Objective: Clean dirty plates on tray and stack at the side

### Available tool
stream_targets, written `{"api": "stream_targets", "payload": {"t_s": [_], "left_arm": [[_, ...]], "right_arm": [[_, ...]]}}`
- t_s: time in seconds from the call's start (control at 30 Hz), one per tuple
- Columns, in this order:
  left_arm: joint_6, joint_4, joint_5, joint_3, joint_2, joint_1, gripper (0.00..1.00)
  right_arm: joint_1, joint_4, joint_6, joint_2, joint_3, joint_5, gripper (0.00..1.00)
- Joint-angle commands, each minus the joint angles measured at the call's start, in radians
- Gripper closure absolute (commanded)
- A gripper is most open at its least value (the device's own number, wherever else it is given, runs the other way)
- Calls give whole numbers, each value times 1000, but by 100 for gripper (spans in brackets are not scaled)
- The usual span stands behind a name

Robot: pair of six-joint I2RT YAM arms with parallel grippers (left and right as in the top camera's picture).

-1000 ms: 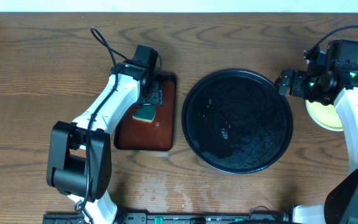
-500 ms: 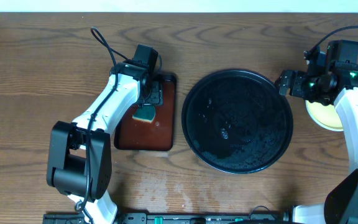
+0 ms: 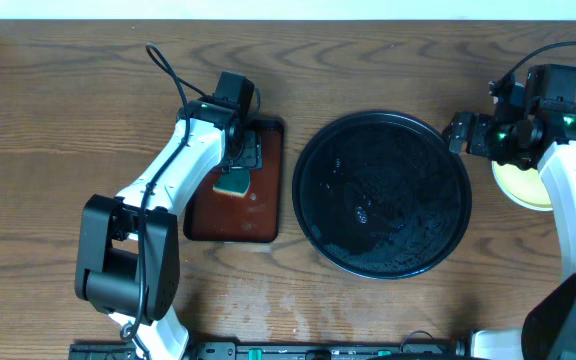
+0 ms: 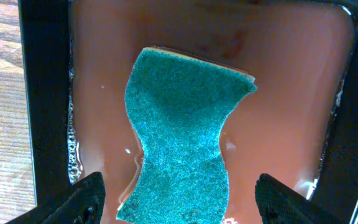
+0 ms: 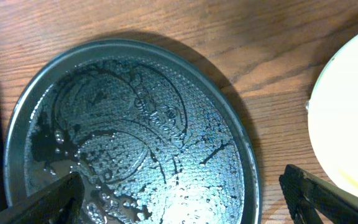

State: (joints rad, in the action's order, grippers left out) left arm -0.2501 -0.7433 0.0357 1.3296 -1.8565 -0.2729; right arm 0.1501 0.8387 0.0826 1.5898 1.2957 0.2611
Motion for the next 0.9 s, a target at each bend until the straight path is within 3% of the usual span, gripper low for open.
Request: {"api": "stream_targets", "payload": {"t_s": [0.0, 0.3, 0.43, 0.87], "left_arm": [[6, -2, 9, -6, -7, 0, 22], [6, -2, 9, -6, -7, 0, 22], [6, -2, 9, -6, -7, 0, 22], [6, -2, 9, -6, -7, 0, 22]], "right_arm": [[-8, 0, -13, -105, 12, -2, 1], [-8, -17, -15, -436, 11, -30, 1], [-21, -124, -35, -594, -42, -32, 1], [-86, -789, -62, -1318, -724, -33, 1]]}}
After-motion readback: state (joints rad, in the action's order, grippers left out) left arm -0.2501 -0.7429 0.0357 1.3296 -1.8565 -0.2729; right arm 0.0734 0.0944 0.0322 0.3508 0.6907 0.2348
